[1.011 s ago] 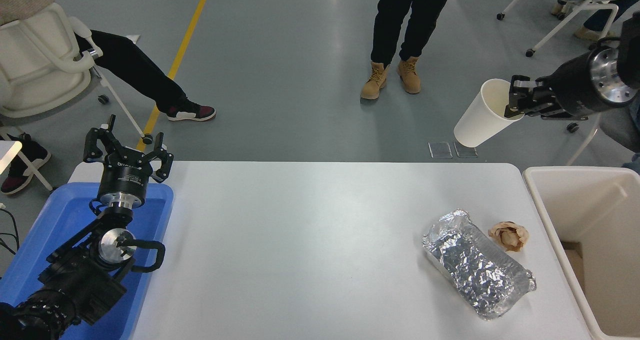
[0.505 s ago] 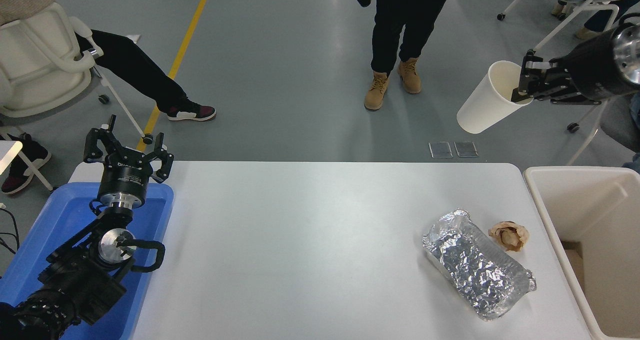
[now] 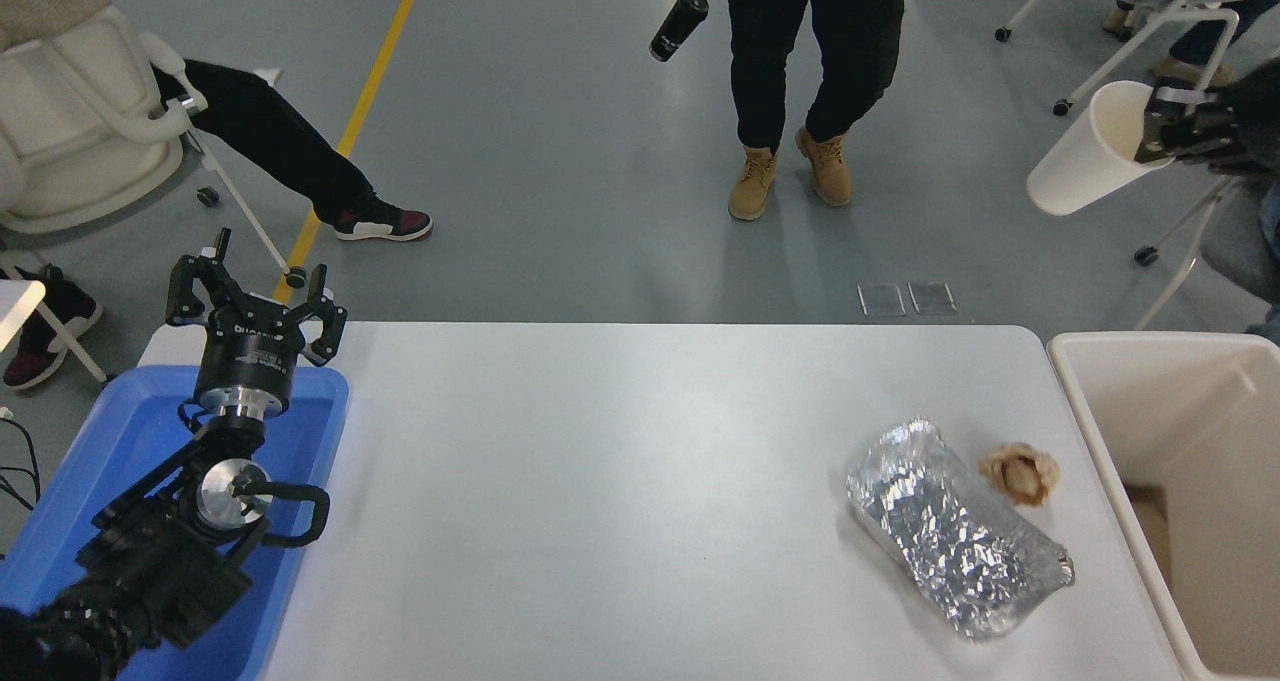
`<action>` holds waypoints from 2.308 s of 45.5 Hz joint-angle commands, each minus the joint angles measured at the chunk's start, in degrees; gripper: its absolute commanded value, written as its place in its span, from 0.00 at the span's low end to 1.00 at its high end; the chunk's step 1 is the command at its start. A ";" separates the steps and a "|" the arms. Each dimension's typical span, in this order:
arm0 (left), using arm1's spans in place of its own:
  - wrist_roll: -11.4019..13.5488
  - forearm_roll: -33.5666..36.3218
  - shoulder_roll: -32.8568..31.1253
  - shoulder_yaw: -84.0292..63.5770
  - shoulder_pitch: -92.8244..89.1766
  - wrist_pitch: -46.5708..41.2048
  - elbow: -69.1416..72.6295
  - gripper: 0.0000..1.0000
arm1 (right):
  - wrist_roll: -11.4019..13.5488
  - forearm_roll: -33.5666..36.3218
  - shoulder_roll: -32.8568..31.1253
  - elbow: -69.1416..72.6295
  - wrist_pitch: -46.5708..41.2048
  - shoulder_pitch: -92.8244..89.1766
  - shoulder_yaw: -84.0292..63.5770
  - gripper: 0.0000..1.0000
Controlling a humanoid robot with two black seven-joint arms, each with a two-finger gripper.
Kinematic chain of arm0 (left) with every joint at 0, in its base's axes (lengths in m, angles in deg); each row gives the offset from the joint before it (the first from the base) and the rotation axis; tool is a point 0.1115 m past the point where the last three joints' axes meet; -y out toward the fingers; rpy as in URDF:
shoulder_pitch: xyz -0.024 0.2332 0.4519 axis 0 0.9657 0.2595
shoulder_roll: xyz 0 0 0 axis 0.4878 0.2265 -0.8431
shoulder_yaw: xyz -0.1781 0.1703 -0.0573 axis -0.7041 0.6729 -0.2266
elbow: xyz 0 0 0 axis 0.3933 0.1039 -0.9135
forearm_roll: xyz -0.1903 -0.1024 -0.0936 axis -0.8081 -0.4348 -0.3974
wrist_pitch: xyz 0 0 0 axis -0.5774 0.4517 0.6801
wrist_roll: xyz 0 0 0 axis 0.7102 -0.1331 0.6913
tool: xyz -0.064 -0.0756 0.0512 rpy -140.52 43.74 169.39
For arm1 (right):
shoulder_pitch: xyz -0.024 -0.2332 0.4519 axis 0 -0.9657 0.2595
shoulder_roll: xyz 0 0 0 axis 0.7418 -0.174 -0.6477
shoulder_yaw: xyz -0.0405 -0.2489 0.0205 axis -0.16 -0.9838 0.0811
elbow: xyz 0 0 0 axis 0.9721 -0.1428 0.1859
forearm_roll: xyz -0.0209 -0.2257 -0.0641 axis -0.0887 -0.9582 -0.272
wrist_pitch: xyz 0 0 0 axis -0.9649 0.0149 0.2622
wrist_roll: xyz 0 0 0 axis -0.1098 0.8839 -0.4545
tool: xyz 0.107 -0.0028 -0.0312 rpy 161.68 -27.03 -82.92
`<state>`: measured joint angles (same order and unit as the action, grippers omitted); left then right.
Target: Pick up paper cup place in dustbin
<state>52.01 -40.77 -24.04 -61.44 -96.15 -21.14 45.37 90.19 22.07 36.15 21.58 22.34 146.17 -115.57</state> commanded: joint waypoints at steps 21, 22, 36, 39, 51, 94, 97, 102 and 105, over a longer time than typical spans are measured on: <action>0.00 0.00 0.03 0.00 0.01 0.00 0.02 0.99 | 5.72 15.52 4.80 -41.51 18.78 -56.32 18.14 0.00; 0.00 0.00 0.03 0.00 0.01 0.00 -0.07 0.99 | 5.81 15.52 5.06 -41.51 20.10 -57.28 19.11 0.00; 0.00 0.00 0.03 0.00 0.01 0.00 0.02 0.99 | 5.90 15.60 11.83 -41.59 26.70 -69.33 32.38 0.00; 0.00 0.00 0.03 0.00 -0.08 0.00 -0.07 0.99 | 5.81 15.60 13.67 -41.59 28.81 -71.09 34.67 0.00; 0.00 0.00 -0.06 0.00 -0.08 0.00 -0.07 0.99 | 5.81 15.60 18.34 -41.51 32.42 -73.46 36.61 0.00; 0.00 0.00 0.03 0.00 -0.08 0.00 -0.07 0.99 | 5.55 14.72 11.31 -31.85 31.54 -58.28 25.91 1.00; 0.00 0.00 -0.06 0.00 0.01 0.00 -0.07 0.99 | 5.55 14.72 10.95 -27.11 31.45 -53.01 20.72 1.00; 0.00 0.00 -0.06 0.00 -0.08 0.00 -0.07 0.99 | 5.55 14.64 10.25 -19.02 31.10 -43.07 12.81 1.00; 0.00 0.00 -0.06 0.00 -0.08 0.00 -0.07 0.99 | 5.55 14.64 10.43 -14.19 30.84 -37.54 9.03 1.00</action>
<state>52.01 -40.77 -24.05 -61.44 -96.15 -21.14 45.33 95.78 36.89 47.99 -6.55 53.82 91.43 -93.05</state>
